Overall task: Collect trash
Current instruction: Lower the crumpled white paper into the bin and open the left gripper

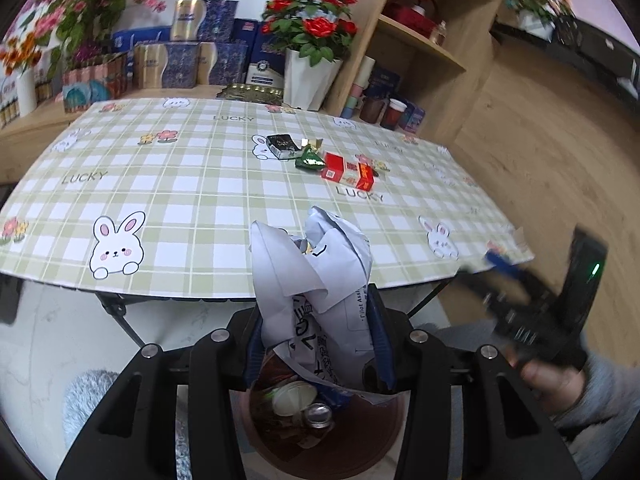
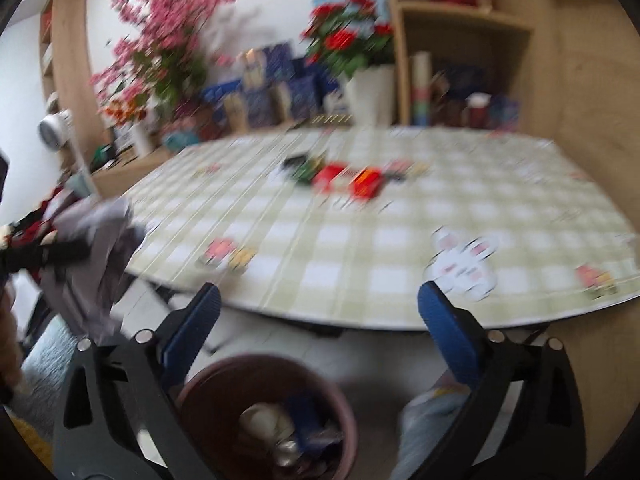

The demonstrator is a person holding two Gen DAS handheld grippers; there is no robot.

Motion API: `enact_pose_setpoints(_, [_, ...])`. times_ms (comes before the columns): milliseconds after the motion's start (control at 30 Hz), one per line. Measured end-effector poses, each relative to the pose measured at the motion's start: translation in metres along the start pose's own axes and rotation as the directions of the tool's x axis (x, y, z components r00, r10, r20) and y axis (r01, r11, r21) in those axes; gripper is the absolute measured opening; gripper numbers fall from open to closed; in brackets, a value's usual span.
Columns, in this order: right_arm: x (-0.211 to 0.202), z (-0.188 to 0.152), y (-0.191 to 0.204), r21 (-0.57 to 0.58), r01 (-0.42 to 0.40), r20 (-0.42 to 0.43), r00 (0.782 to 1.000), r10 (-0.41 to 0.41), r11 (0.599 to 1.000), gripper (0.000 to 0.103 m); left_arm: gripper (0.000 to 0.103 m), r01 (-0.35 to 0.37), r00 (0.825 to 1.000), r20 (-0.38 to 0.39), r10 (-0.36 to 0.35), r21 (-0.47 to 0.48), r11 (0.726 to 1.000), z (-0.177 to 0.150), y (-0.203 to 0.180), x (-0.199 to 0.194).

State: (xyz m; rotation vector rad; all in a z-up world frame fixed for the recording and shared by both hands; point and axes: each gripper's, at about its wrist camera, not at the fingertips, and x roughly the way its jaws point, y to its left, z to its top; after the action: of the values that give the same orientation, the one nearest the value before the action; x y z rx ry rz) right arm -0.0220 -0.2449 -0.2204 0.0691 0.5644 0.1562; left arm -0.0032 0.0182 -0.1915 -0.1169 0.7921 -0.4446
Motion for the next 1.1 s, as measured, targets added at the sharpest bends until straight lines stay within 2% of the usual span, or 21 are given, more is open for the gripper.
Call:
enact_pose_setpoints(100, [-0.003,0.001,-0.008,-0.031,0.087,0.048,0.995,-0.085,0.996,0.097,0.044,-0.028,0.999,0.021,0.026,0.118,0.993,0.000,-0.010,-0.001])
enact_pose_setpoints(167, [-0.002,0.000,-0.015,-0.040,0.124,0.062,0.991,-0.121,0.992,0.097,0.044,-0.009,1.000,0.024,0.005,0.173,0.985,0.001,-0.013,0.000])
enact_pose_setpoints(233, [-0.002,-0.003,-0.024,-0.028,0.152,0.057,0.987,-0.150,0.988,0.097,0.044,0.021,1.000,0.016,-0.024,0.190,0.982,0.002,-0.011,0.003])
enact_pose_setpoints(367, [0.007,-0.012,-0.042,0.059,0.181,0.002,0.983,-0.182,0.982,0.097,0.044,0.089,0.996,0.002,-0.091,0.154,0.984,-0.009,0.000,0.018])
enact_pose_setpoints(433, [0.008,-0.014,-0.047,0.094,0.197,-0.015,0.980,-0.197,0.976,0.097,0.044,0.093,0.996,-0.016,-0.092,0.162,0.982,-0.023,-0.001,0.028])
enact_pose_setpoints(500, [0.010,-0.015,-0.052,0.114,0.210,-0.025,0.978,-0.208,0.971,0.097,0.044,0.090,0.994,-0.070,-0.079,0.184,0.979,-0.037,-0.006,0.041])
enact_pose_setpoints(567, [0.012,-0.016,-0.055,0.125,0.216,-0.032,0.976,-0.214,0.968,0.097,0.044,0.088,0.994,-0.089,-0.070,0.215,0.973,-0.039,-0.014,0.046])
enact_pose_setpoints(733, [0.015,-0.018,-0.050,0.112,0.214,-0.048,0.977,-0.210,0.970,0.097,0.044,0.096,0.989,-0.132,-0.065,0.242,0.966,-0.045,-0.020,0.056])
enact_pose_setpoints(1100, [0.019,-0.018,-0.039,0.062,0.213,-0.062,0.976,-0.209,0.975,0.097,0.049,0.117,0.982,-0.170,-0.083,0.197,0.973,-0.047,-0.013,0.063])
